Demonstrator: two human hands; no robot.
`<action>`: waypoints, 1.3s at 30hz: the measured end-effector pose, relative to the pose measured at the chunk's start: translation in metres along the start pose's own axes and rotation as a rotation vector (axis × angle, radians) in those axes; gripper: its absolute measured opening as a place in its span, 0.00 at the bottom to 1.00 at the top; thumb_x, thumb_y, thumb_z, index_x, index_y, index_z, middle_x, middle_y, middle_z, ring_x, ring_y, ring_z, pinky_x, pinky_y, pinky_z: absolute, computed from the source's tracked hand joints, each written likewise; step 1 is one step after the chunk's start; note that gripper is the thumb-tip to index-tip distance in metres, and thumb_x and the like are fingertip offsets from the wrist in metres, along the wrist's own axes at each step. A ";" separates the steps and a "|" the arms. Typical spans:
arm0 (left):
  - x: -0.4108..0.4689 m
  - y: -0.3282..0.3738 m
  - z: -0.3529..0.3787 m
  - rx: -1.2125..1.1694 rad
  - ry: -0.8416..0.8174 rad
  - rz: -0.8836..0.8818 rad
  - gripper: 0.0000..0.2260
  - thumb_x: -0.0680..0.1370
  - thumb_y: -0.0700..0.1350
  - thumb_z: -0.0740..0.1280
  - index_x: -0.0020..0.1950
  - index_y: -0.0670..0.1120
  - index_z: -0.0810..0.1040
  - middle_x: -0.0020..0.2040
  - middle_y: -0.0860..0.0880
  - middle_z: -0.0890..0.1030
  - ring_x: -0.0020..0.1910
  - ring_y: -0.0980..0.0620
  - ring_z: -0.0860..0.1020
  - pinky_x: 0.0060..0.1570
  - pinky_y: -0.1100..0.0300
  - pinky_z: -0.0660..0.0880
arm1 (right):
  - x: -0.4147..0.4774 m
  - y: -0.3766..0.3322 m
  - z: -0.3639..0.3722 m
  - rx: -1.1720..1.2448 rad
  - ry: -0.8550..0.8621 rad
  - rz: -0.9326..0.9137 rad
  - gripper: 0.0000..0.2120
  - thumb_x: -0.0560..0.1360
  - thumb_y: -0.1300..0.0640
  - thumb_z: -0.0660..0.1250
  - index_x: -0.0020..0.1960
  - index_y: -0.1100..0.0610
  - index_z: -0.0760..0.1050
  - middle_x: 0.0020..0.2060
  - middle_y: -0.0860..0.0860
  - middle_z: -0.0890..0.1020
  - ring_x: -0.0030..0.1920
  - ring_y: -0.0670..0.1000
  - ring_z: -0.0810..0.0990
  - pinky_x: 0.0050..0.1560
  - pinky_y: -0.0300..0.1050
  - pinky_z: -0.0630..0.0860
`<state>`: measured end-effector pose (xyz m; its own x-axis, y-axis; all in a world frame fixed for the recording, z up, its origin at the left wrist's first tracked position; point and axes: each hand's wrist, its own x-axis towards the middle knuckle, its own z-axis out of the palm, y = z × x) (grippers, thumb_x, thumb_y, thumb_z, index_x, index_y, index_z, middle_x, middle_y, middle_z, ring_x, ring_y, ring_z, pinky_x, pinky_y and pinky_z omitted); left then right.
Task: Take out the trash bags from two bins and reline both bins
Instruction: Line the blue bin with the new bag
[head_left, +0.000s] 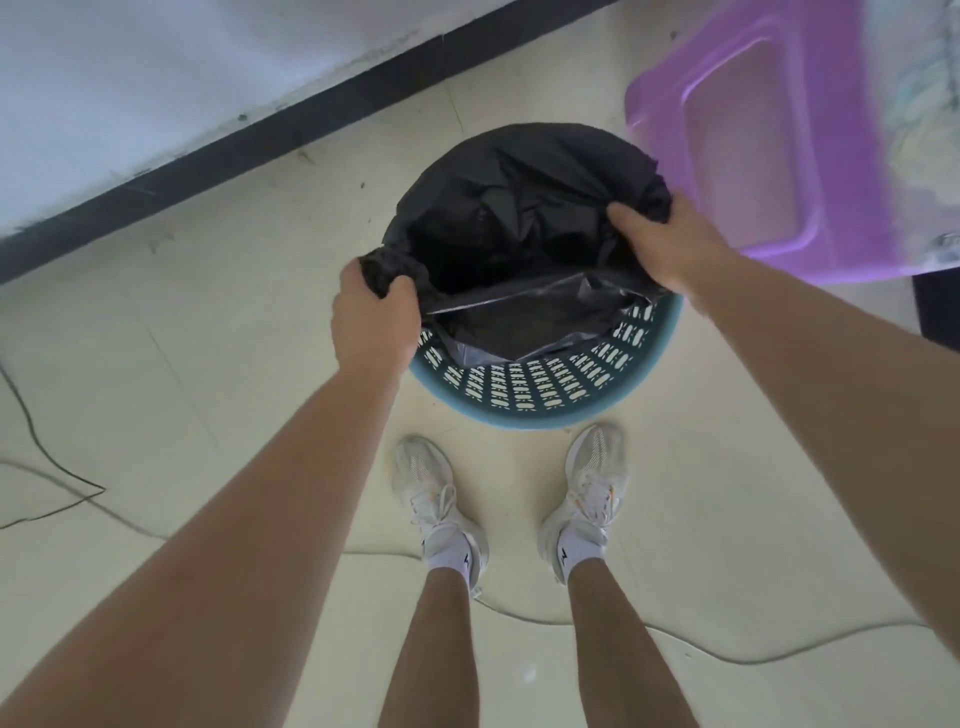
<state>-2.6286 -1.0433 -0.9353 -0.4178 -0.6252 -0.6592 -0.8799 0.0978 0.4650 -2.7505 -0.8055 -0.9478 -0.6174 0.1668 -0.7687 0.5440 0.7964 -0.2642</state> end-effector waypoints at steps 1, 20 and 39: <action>-0.006 -0.007 0.001 -0.070 0.046 -0.078 0.26 0.74 0.49 0.63 0.73 0.49 0.67 0.64 0.46 0.76 0.62 0.45 0.76 0.62 0.54 0.71 | 0.002 0.007 -0.001 0.169 -0.017 0.039 0.47 0.62 0.24 0.67 0.73 0.51 0.68 0.65 0.53 0.78 0.64 0.57 0.77 0.68 0.52 0.72; -0.061 -0.057 0.036 -0.745 0.112 -0.526 0.10 0.81 0.34 0.59 0.57 0.36 0.78 0.48 0.39 0.84 0.37 0.48 0.84 0.37 0.60 0.81 | -0.062 0.071 0.067 1.339 0.014 0.415 0.08 0.83 0.58 0.60 0.54 0.57 0.78 0.45 0.52 0.86 0.43 0.49 0.85 0.52 0.44 0.82; -0.020 -0.037 0.013 -0.296 0.171 0.076 0.30 0.76 0.50 0.69 0.75 0.53 0.60 0.59 0.54 0.75 0.57 0.58 0.78 0.58 0.63 0.74 | -0.068 0.036 0.082 0.748 0.380 0.049 0.28 0.77 0.47 0.66 0.75 0.45 0.62 0.65 0.46 0.74 0.58 0.46 0.78 0.63 0.49 0.75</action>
<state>-2.5906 -1.0237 -0.9471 -0.4134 -0.7482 -0.5190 -0.7335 -0.0641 0.6766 -2.6426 -0.8359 -0.9530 -0.6599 0.4823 -0.5762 0.7257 0.2105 -0.6550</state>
